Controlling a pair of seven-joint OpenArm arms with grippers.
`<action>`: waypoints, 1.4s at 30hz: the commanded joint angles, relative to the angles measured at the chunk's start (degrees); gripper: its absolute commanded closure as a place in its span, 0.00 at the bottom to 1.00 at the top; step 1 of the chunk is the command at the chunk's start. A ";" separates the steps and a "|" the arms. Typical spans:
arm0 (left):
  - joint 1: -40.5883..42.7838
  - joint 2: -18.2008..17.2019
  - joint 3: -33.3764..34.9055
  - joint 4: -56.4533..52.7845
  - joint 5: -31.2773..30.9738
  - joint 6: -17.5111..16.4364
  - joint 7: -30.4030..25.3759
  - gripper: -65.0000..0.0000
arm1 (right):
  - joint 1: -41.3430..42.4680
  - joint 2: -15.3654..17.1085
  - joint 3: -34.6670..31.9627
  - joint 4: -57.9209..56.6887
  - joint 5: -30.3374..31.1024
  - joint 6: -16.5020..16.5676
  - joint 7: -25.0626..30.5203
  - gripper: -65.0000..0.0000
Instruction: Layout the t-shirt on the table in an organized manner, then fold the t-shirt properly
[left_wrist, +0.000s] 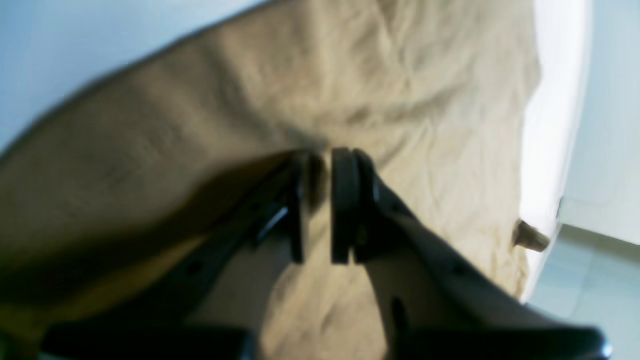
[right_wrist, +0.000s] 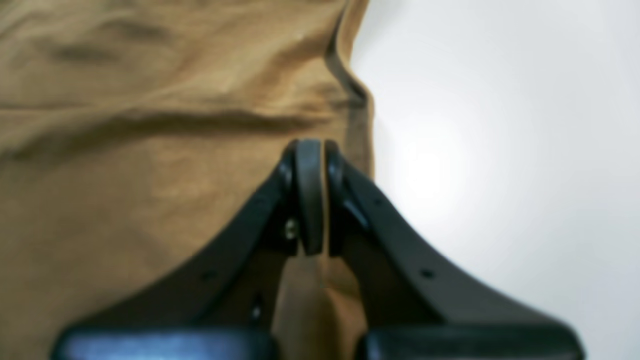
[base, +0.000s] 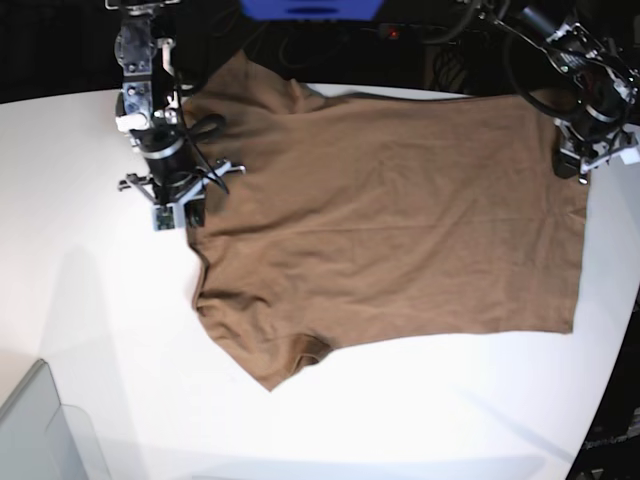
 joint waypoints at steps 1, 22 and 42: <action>-1.64 -1.01 0.03 0.08 1.44 -0.02 -0.60 0.88 | 1.20 0.23 0.26 0.17 0.11 0.11 0.89 1.00; -6.47 -0.92 14.89 -2.03 6.01 -0.11 -12.03 0.88 | 3.75 0.31 10.28 -4.58 0.19 0.11 0.37 1.00; 19.02 -9.01 15.15 21.44 -6.56 -0.20 -11.85 0.51 | -21.13 -3.20 8.00 27.07 0.37 6.62 -8.16 0.53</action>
